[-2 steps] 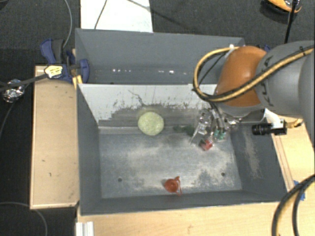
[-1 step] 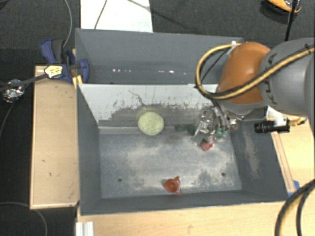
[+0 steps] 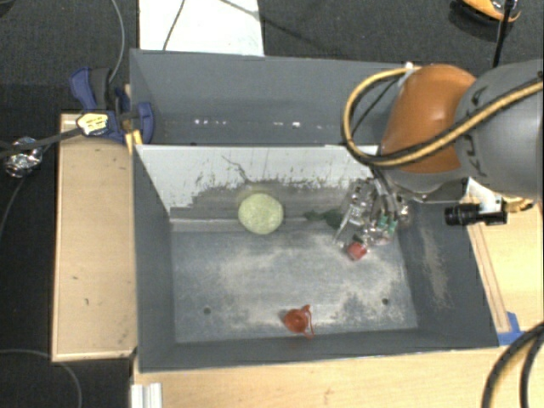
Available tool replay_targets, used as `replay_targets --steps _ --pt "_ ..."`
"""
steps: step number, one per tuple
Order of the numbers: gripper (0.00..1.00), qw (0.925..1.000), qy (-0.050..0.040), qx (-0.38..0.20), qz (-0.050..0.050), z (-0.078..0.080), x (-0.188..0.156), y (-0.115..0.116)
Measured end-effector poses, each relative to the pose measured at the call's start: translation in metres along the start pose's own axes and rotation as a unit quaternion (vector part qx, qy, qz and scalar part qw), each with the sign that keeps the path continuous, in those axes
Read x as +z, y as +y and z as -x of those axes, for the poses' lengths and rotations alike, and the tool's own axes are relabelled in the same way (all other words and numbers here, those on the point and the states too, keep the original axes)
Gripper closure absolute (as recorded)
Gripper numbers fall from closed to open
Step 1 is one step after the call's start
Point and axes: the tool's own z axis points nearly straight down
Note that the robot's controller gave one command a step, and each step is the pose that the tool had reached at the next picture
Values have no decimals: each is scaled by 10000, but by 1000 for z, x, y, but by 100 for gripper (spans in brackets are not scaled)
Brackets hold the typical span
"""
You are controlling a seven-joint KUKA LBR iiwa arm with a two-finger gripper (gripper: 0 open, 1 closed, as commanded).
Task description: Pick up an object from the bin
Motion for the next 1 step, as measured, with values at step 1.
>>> replay_targets --steps 1 --pt "100 10000 -7 0 4 1 -18 0"
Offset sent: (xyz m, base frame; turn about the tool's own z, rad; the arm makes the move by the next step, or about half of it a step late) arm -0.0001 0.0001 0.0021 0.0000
